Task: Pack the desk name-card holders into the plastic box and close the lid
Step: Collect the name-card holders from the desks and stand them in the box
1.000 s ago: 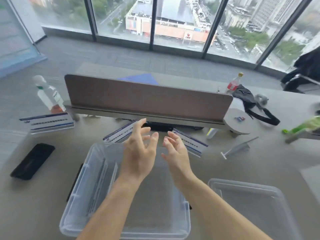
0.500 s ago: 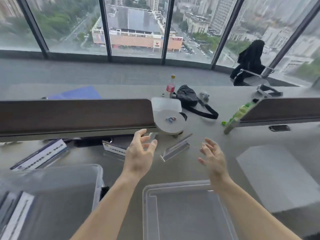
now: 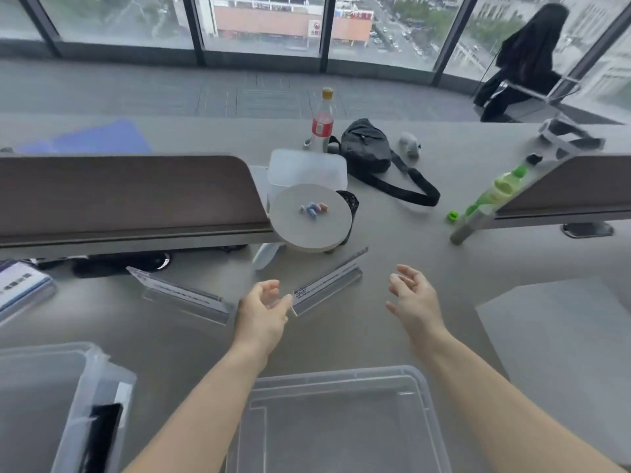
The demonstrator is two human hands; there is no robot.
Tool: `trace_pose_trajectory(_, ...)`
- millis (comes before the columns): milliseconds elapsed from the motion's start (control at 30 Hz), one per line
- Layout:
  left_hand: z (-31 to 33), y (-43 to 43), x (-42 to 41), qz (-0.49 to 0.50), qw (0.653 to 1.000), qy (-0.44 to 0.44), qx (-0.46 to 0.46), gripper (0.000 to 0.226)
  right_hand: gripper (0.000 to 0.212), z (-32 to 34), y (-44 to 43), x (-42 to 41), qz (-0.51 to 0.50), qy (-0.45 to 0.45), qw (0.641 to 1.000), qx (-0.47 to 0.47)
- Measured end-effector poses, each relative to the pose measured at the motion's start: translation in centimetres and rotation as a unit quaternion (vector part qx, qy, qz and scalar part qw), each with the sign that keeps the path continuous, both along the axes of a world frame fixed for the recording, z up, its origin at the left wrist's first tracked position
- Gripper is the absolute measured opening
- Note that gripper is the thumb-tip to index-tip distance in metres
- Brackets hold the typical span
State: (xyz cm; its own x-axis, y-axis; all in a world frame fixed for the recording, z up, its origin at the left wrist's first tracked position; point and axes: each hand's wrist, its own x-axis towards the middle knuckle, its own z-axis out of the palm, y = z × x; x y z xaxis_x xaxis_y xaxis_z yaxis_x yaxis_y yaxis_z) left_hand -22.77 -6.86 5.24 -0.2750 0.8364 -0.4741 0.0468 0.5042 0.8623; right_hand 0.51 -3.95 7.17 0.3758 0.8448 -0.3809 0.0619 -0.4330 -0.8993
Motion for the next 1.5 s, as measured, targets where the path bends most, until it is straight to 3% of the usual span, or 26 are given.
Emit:
trace_pose_trajectory(133,-6.5,2.2,1.3,-0.029,0.999,0.041,-0.014,0.050,0.034,-6.3,4.3,0.0,0.023,-0.025,0.999,-0.026)
trace_pose_trajectory(333,-13.1,3.9,2.3,-0.008,0.999,0.042,0.008,0.021,0.050,-12.0,8.2,-0.8,0.075,-0.067,0.995,-0.011)
trace_pose_trajectory(467,-14.0,4.7,1.5,0.019,0.998,0.054,0.028,0.010,0.029,-13.5,8.2,-0.7,0.088,-0.067,0.994,0.021)
trace_pose_trajectory(533,-13.7,5.3,0.7,0.039,0.997,0.057,0.032,0.001,0.018,-13.8,7.2,-0.5,0.083,-0.089,0.992,0.033)
trace_pose_trajectory(667,-12.5,6.1,-0.3,0.021,0.997,0.075,0.025,0.027,0.026,-15.0,4.8,-0.1,0.109,-0.118,0.986,0.042)
trace_pose_trajectory(867,-11.9,5.4,-0.5,-0.011,0.993,0.109,0.043,0.014,0.035,-14.7,2.5,-0.8,0.136,-0.164,0.976,0.045)
trace_pose_trajectory(1000,-8.8,3.8,-1.0,-0.019,0.992,0.118,0.045,0.021,0.031,-11.7,0.1,-1.0,0.124,-0.146,0.980,0.061)
trace_pose_trajectory(1133,-1.4,2.2,-1.5,-0.063,0.984,0.153,0.065,0.023,0.025,-5.9,-1.8,-0.7,0.112,-0.121,0.982,0.095)
trace_pose_trajectory(1233,5.4,0.5,-2.2,-0.088,0.967,0.217,0.104,0.028,0.021,-0.1,-3.1,-0.9,0.108,-0.110,0.978,0.143)
trace_pose_trajectory(1333,12.4,-1.4,-3.3,-0.093,0.933,0.279,0.206,0.063,0.008,6.3,-4.6,-1.9,0.120,-0.094,0.968,0.199)
trace_pose_trajectory(1400,16.8,-2.3,-4.1,-0.148,0.866,0.386,0.281,0.072,0.005,10.0,-5.5,-2.8,0.138,-0.084,0.959,0.233)
trace_pose_trajectory(1467,20.9,-3.1,-4.4,-0.236,0.789,0.467,0.321,0.065,0.005,13.1,-6.2,-3.8,0.154,-0.090,0.950,0.255)
trace_pose_trajectory(1500,22.7,-3.6,-4.4,-0.270,0.771,0.483,0.315,0.057,0.008,14.6,-6.5,-4.5,0.166,-0.098,0.945,0.266)
